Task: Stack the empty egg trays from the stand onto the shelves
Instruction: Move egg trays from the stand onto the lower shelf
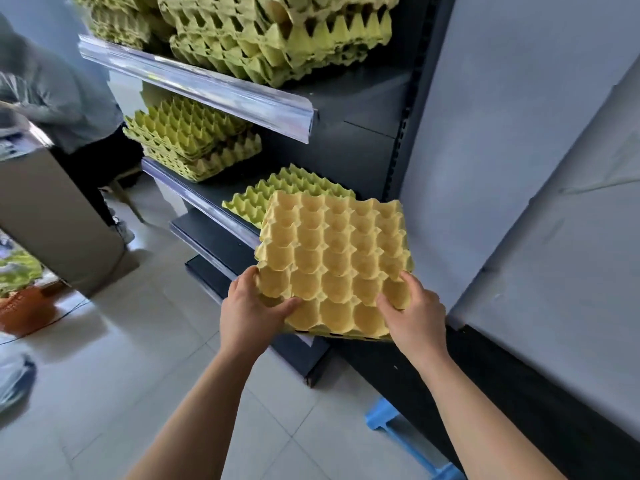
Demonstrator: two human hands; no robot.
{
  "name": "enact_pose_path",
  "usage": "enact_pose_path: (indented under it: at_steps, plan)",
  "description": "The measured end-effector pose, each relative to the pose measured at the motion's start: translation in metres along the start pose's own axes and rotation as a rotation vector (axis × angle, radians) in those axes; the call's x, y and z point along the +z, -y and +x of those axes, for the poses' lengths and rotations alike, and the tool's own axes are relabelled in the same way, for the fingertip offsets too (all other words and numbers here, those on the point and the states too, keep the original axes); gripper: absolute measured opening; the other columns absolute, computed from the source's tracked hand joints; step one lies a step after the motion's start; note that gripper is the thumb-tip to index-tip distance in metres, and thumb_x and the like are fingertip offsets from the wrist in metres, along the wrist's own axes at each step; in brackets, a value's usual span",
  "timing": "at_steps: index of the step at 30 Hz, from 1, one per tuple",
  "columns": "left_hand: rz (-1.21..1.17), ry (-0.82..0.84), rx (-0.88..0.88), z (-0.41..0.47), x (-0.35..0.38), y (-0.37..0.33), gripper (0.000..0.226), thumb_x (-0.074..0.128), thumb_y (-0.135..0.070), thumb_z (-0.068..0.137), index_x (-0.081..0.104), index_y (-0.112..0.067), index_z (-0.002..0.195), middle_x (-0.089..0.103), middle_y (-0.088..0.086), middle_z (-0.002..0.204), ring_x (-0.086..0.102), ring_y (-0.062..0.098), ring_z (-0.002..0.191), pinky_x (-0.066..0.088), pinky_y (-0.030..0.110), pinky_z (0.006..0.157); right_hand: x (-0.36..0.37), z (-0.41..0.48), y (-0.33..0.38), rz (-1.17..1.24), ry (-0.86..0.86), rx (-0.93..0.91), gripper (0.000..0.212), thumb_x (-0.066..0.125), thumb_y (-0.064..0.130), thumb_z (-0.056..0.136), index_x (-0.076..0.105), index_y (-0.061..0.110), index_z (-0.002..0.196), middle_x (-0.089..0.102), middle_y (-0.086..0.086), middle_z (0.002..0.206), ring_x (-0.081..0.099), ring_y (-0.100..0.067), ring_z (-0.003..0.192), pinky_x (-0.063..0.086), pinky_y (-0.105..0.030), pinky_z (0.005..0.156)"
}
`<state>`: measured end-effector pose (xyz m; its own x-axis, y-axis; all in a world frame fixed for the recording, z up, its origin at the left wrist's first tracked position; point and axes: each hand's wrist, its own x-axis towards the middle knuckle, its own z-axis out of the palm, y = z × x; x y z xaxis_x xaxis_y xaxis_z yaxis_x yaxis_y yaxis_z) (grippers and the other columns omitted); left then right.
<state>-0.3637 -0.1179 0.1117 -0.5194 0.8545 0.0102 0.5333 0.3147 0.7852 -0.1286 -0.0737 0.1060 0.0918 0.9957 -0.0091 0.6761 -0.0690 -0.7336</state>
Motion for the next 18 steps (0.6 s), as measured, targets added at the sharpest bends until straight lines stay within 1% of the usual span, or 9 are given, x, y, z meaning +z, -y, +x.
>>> enact_pose_path:
  at_steps: [3, 8, 10, 13, 18]
  plan:
    - [-0.005, -0.007, 0.010, 0.037, -0.018, 0.016, 0.089, 0.084, -0.051, 0.062, 0.044, -0.027, 0.138, 0.049, -0.006, 0.132, 0.051, 0.016, 0.115, 0.045, 0.034, 0.092, 0.027, 0.014, 0.030, 0.016, 0.013, 0.007, 0.059, 0.057, 0.050, 0.086, 0.037, 0.036, 0.139, 0.046, -0.008, 0.126, 0.036, -0.025, 0.121, 0.033, -0.030, 0.079]
    - [0.028, -0.010, 0.008, 0.105, -0.031, 0.034, 0.092, 0.081, -0.056, 0.062, 0.042, -0.028, 0.140, 0.048, -0.007, 0.136, 0.052, 0.016, 0.116, 0.046, 0.036, 0.093, 0.071, 0.054, 0.069, 0.001, 0.004, 0.009, 0.058, 0.057, 0.051, 0.086, 0.038, 0.036, 0.139, 0.045, -0.009, 0.127, 0.035, -0.025, 0.118, 0.033, -0.031, 0.078]
    - [0.039, 0.000, 0.016, 0.134, -0.032, 0.039, 0.091, 0.081, -0.058, 0.061, 0.043, -0.029, 0.139, 0.050, -0.007, 0.133, 0.053, 0.016, 0.114, 0.048, 0.037, 0.092, 0.087, 0.074, 0.081, -0.013, -0.017, 0.016, 0.059, 0.057, 0.051, 0.085, 0.038, 0.036, 0.139, 0.045, -0.011, 0.127, 0.036, -0.026, 0.118, 0.035, -0.032, 0.078]
    - [0.036, 0.013, 0.030, 0.179, -0.031, 0.042, 0.091, 0.080, -0.059, 0.061, 0.043, -0.029, 0.138, 0.051, -0.008, 0.132, 0.053, 0.016, 0.114, 0.048, 0.037, 0.091, 0.111, 0.106, 0.095, -0.023, -0.042, 0.038, 0.060, 0.057, 0.053, 0.084, 0.037, 0.036, 0.139, 0.045, -0.012, 0.127, 0.036, -0.027, 0.119, 0.042, -0.038, 0.082]
    - [0.028, 0.049, 0.047, 0.243, -0.028, 0.049, 0.094, 0.081, -0.056, 0.064, 0.039, -0.027, 0.143, 0.049, -0.007, 0.135, 0.052, 0.016, 0.117, 0.046, 0.036, 0.094, 0.142, 0.145, 0.117, -0.041, -0.067, 0.066, 0.060, 0.057, 0.054, 0.084, 0.037, 0.037, 0.138, 0.044, -0.011, 0.130, 0.036, -0.027, 0.119, 0.042, -0.039, 0.079]
